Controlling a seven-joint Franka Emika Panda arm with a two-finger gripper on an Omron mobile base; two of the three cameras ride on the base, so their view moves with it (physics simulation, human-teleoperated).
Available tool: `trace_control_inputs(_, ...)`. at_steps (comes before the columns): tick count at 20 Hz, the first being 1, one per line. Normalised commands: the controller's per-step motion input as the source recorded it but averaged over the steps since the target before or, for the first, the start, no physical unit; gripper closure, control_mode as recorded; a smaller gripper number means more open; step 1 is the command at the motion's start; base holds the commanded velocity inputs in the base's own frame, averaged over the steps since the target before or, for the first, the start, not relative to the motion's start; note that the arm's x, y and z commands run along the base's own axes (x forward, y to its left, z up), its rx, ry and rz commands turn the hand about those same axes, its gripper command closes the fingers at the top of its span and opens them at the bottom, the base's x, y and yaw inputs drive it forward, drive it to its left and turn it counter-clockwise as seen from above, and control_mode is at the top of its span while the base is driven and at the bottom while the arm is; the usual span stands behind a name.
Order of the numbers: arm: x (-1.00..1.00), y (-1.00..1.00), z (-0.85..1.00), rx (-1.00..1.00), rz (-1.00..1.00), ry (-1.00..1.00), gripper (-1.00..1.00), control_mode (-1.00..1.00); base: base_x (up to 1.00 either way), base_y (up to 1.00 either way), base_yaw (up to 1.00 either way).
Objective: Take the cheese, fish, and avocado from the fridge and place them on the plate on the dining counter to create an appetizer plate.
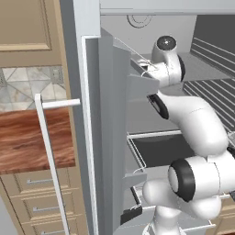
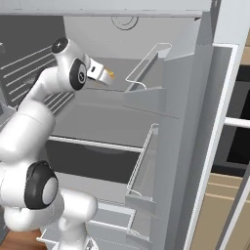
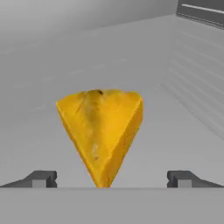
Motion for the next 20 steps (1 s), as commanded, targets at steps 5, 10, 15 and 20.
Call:
trace_control_inputs(5,0.58,-0.01,0.0,0.0,0.03,0.09,-1.0,-1.0,0.0,0.0,0.0)
trace_control_inputs(10,0.56,-0.14,-0.04,0.0,0.02,0.03,-1.0,-1.0,0.0,0.0,0.0)
trace_control_inputs(15,0.1,-0.15,-0.32,-0.02,0.0,0.03,-1.0,-1.0,0.0,0.0,0.0)
trace_control_inputs(20,0.0,-0.09,-0.33,-0.05,-0.03,-0.08,1.0,-1.0,0.0,0.0,0.0)
